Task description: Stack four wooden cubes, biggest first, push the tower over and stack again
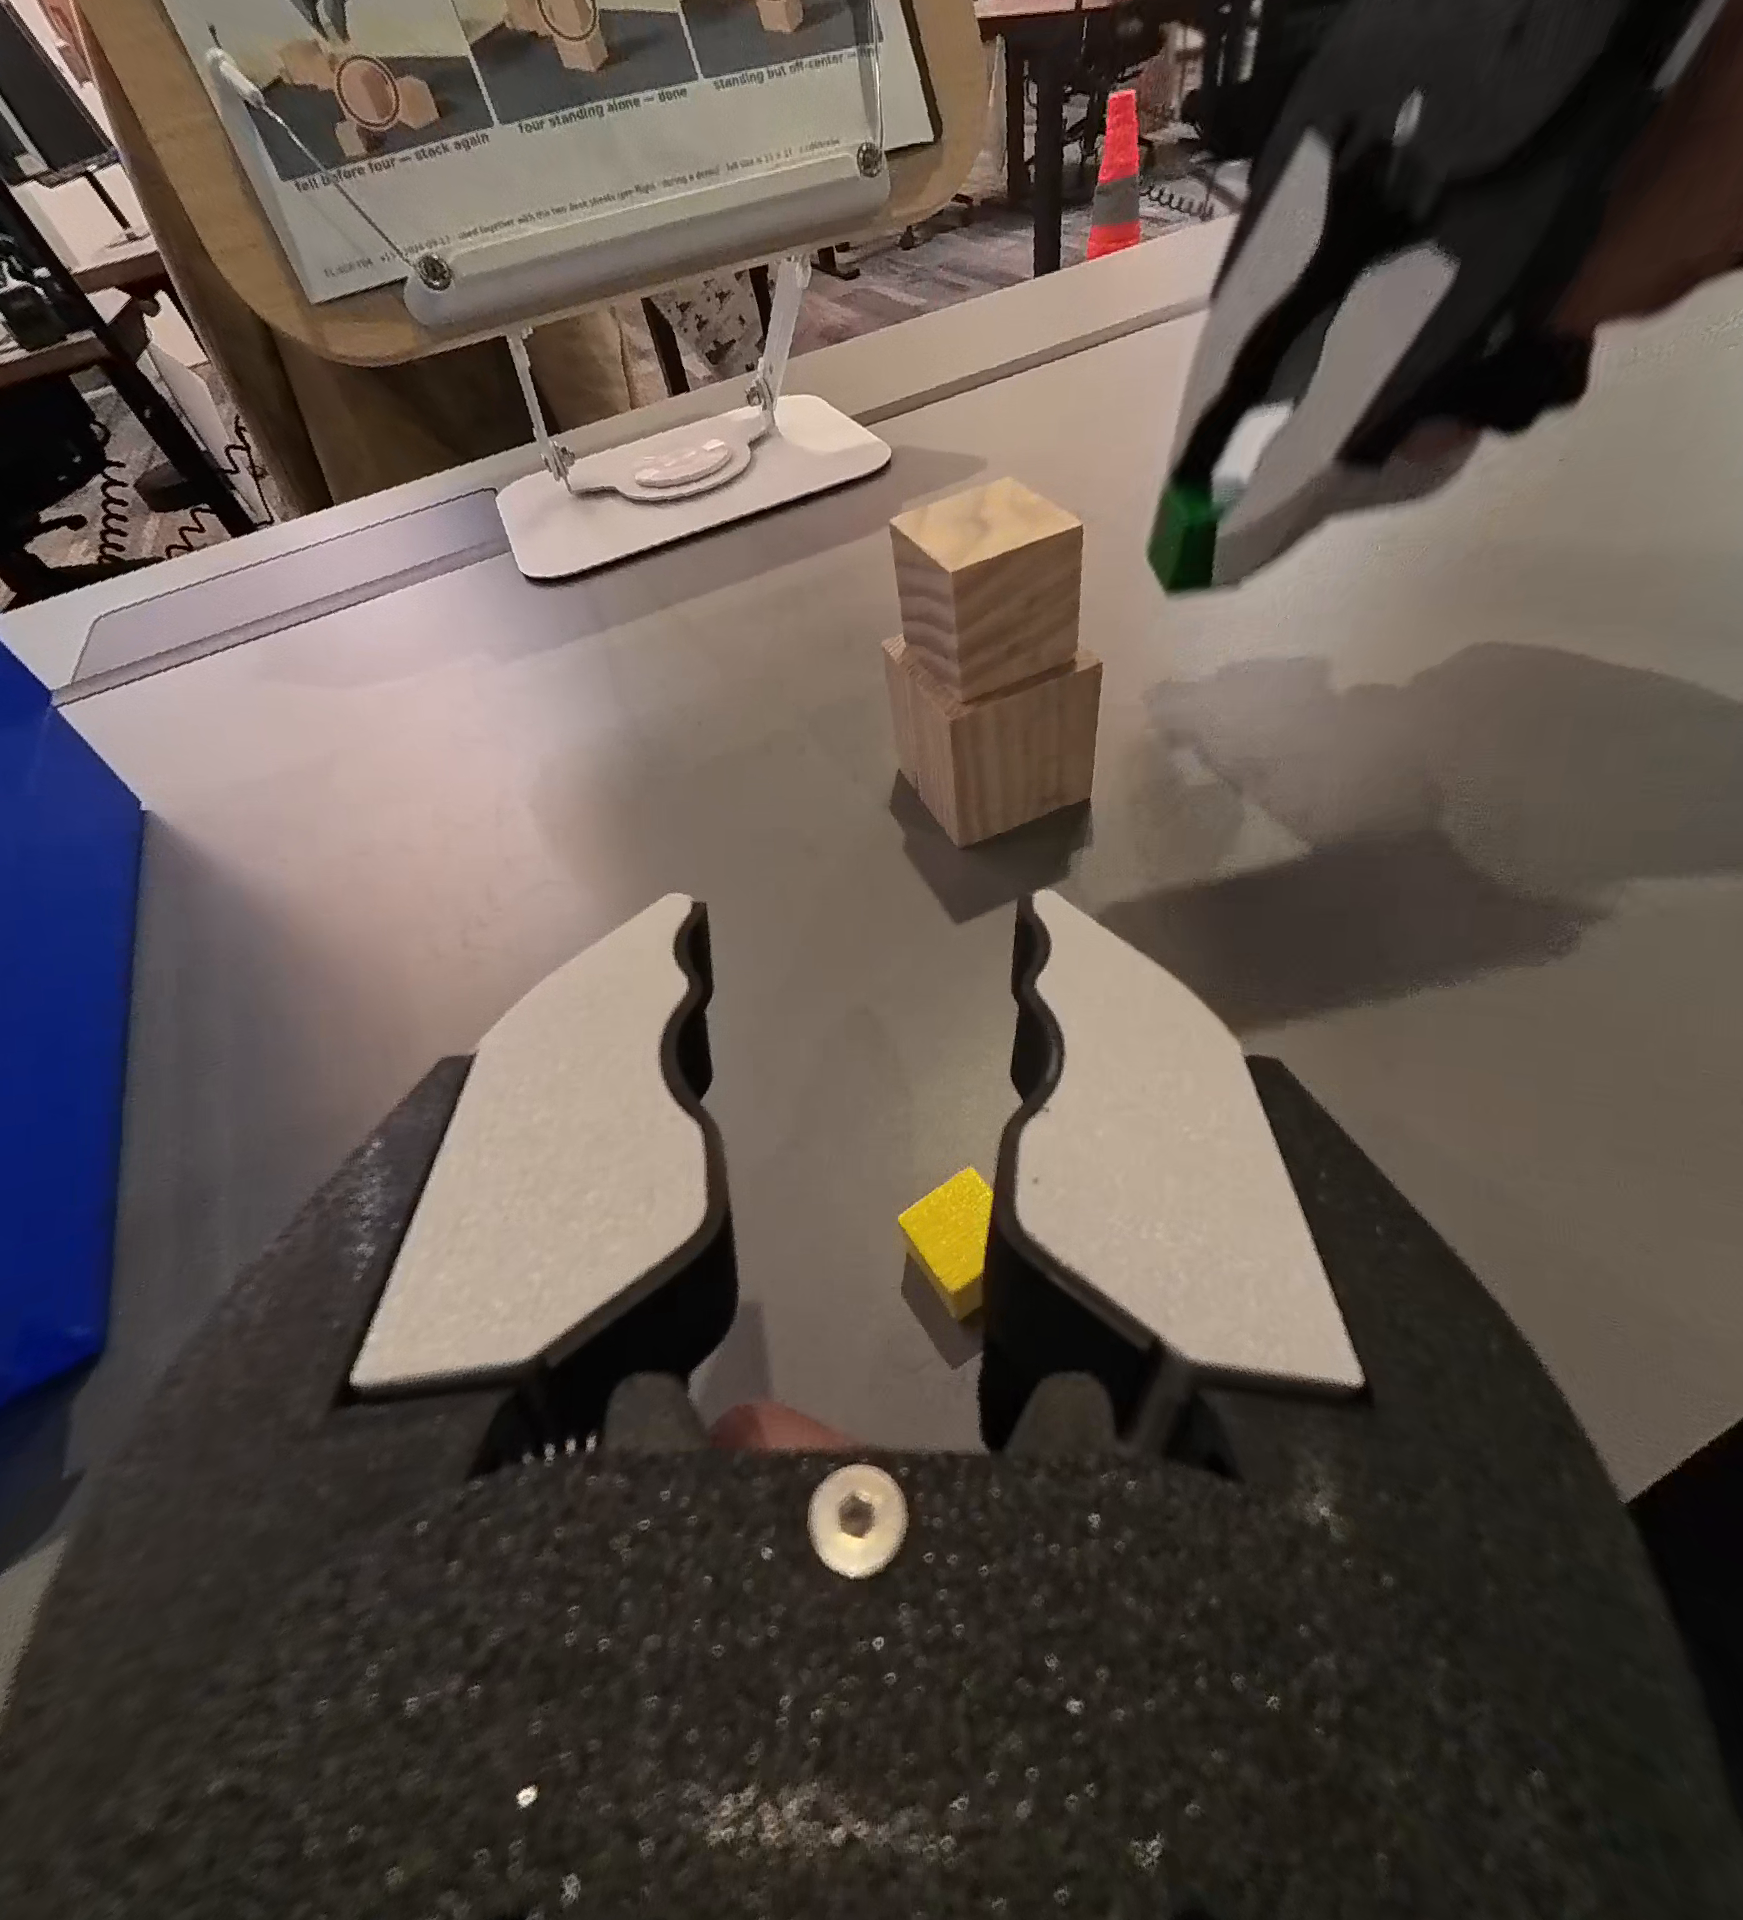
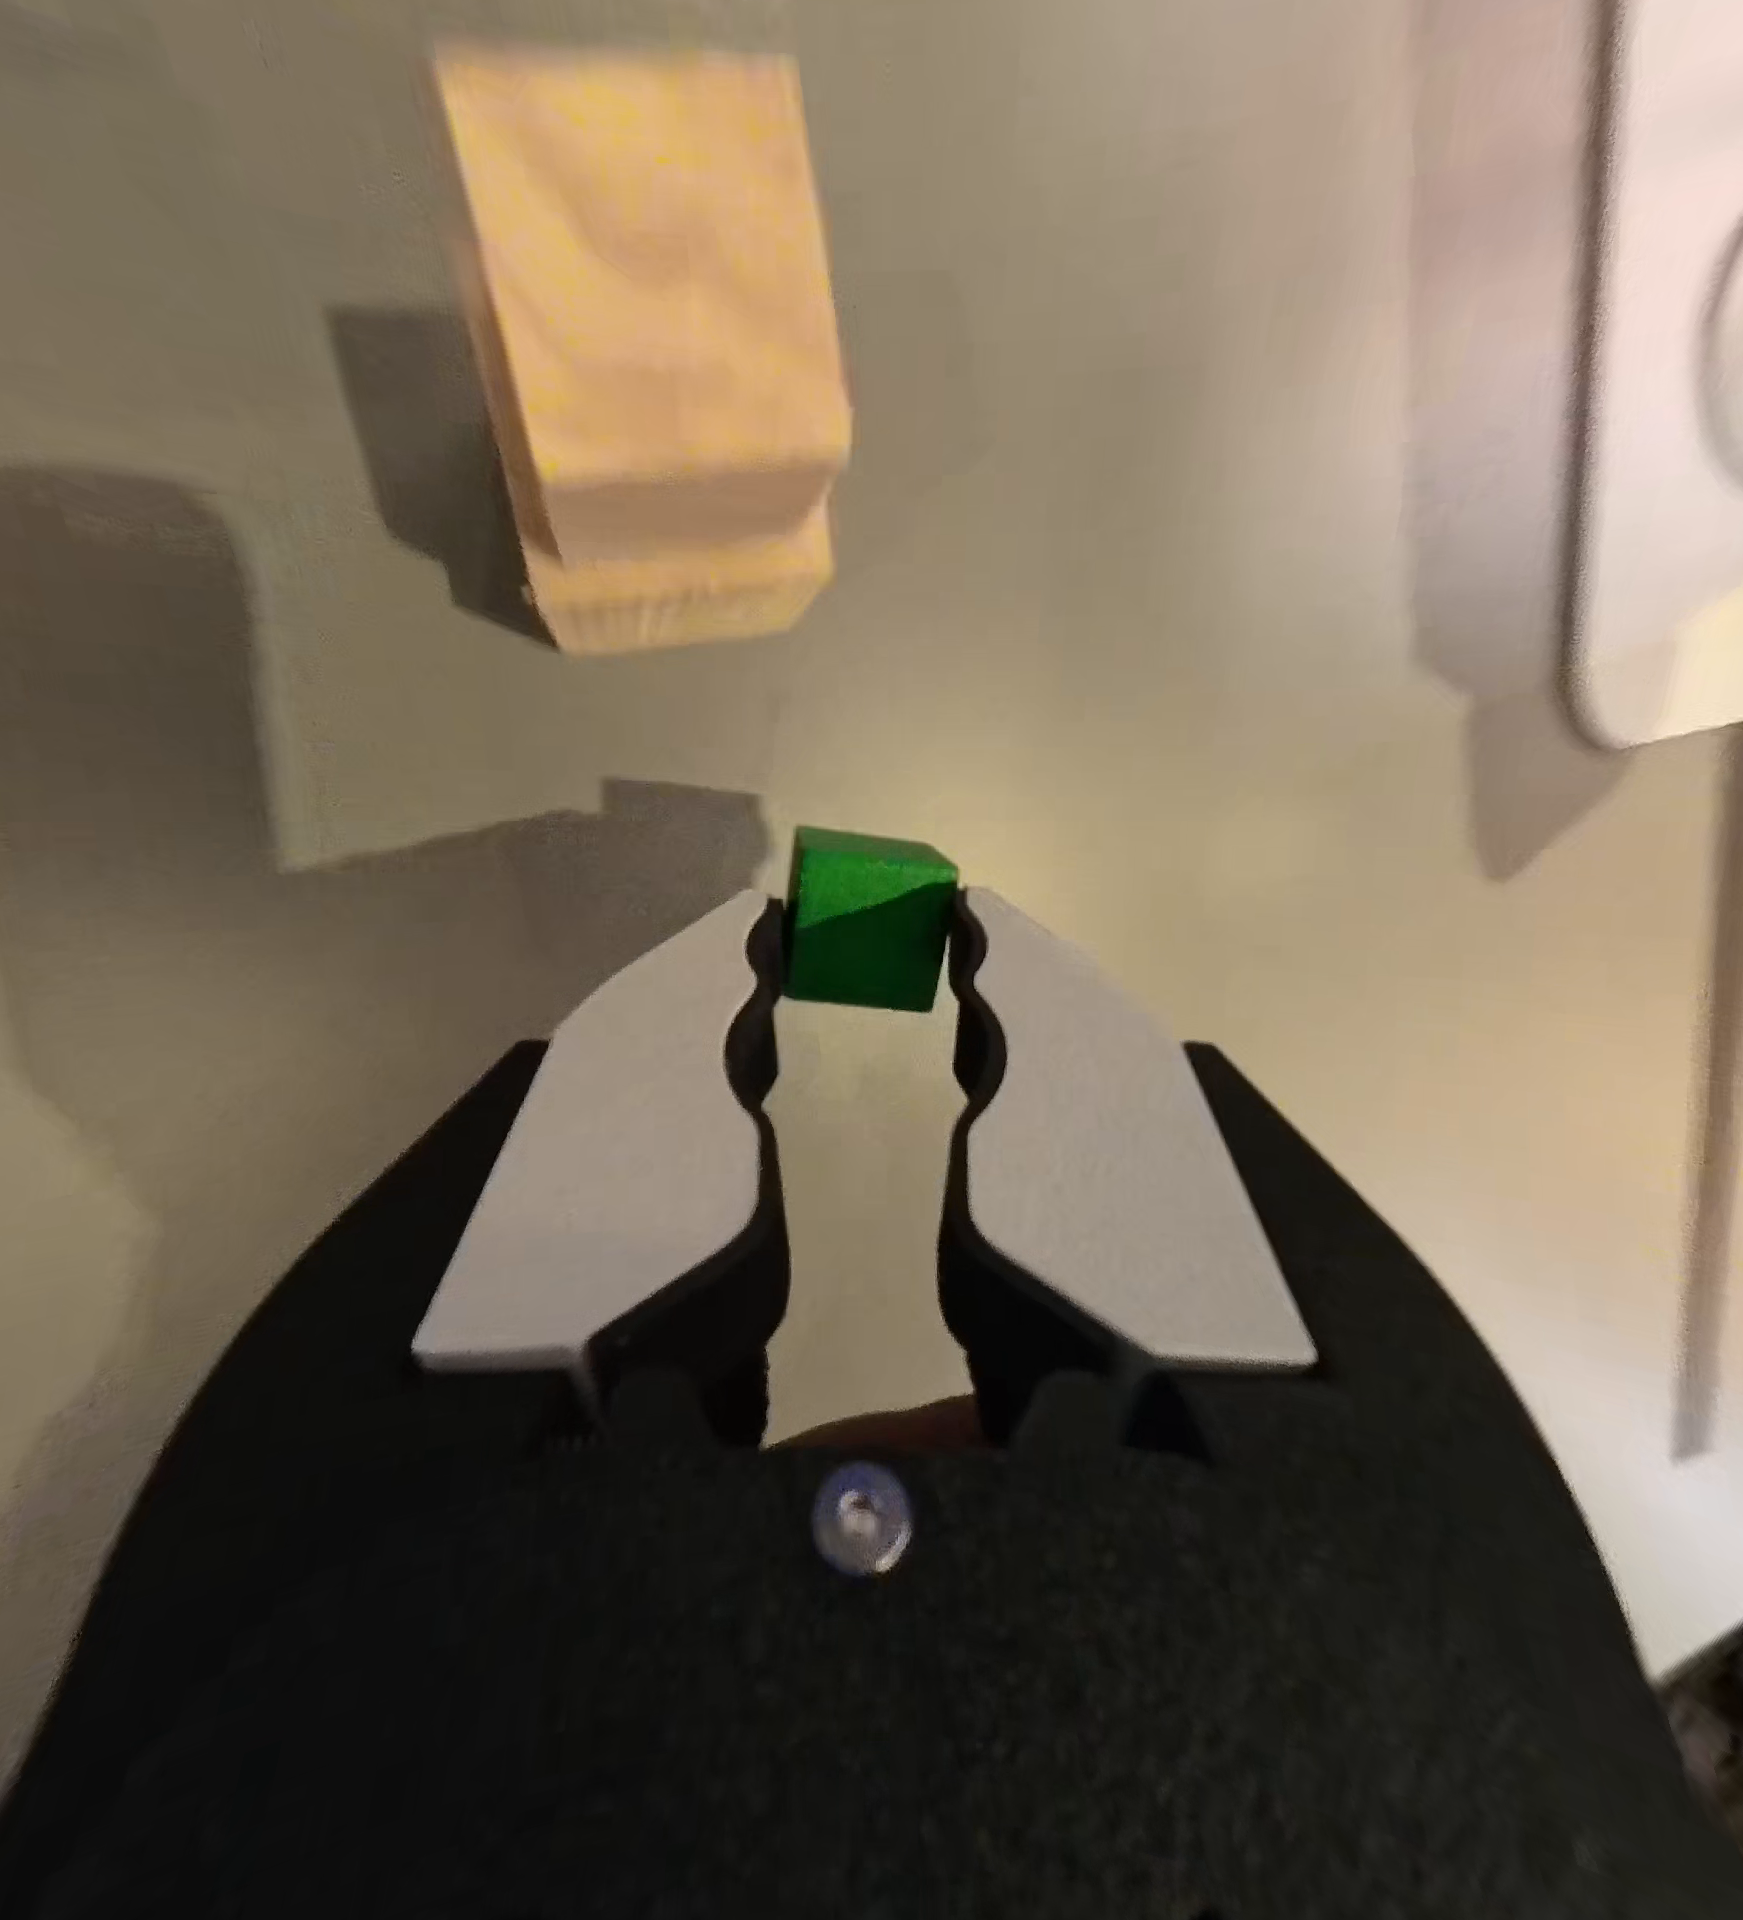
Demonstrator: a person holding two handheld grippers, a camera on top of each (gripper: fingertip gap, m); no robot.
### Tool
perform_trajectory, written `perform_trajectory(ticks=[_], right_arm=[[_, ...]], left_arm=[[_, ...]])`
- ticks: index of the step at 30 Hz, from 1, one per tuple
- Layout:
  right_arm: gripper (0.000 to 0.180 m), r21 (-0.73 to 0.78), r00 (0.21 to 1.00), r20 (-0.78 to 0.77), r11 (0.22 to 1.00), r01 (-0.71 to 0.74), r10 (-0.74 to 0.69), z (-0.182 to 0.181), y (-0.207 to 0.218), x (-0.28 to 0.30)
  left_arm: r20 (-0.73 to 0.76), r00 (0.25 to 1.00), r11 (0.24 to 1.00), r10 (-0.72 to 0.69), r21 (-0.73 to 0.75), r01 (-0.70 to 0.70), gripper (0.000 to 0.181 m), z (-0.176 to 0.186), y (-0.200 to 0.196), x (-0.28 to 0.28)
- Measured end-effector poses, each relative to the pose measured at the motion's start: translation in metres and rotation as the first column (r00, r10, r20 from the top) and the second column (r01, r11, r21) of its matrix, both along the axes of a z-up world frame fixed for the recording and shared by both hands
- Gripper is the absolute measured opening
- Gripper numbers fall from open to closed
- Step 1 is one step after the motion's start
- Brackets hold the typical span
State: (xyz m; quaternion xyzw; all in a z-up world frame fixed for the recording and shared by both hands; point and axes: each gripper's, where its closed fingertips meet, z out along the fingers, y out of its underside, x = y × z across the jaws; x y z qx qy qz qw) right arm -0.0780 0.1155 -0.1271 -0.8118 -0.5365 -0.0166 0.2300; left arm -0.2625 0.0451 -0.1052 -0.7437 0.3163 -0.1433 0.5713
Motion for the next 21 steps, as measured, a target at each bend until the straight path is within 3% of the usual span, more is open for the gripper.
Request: perform_trajectory(ticks=[1, 4, 6, 14, 21], right_arm=[[0.03, 0.031, 0.999, -0.024, 0.999, -0.032, 0.033, 0.017, 0.001, -0.009], [0.03, 0.131, 0.989, -0.072, 0.984, -0.123, 0.133, 0.063, 0.005, -0.037], [0.03, 0.14, 0.979, -0.077, 0.974, -0.177, 0.189, 0.075, 0.007, -0.053], [0.03, 0.048, 0.949, -0.014, 0.949, -0.313, 0.314, 0.05, 0.01, -0.083], [0.03, -0.032, 0.944, 0.012, 0.943, -0.33, 0.331, 0.036, 0.008, -0.085]], left_arm=[[0.0, 1.0, 1.0, -0.001, 0.0, 0.001, 0.055, 0.0, 0.0, 0.0], [-0.004, 1.0, 1.0, -0.001, -0.001, 0.001, 0.055, -0.001, 0.0, 0.002], [-0.007, 1.0, 1.0, -0.003, 0.0, 0.003, 0.055, -0.001, 0.0, 0.003], [-0.008, 1.0, 1.0, -0.004, 0.006, 0.004, 0.055, 0.001, -0.001, 0.001], [-0.01, 1.0, 1.0, -0.01, -0.003, 0.01, 0.055, -0.001, -0.001, -0.001]])
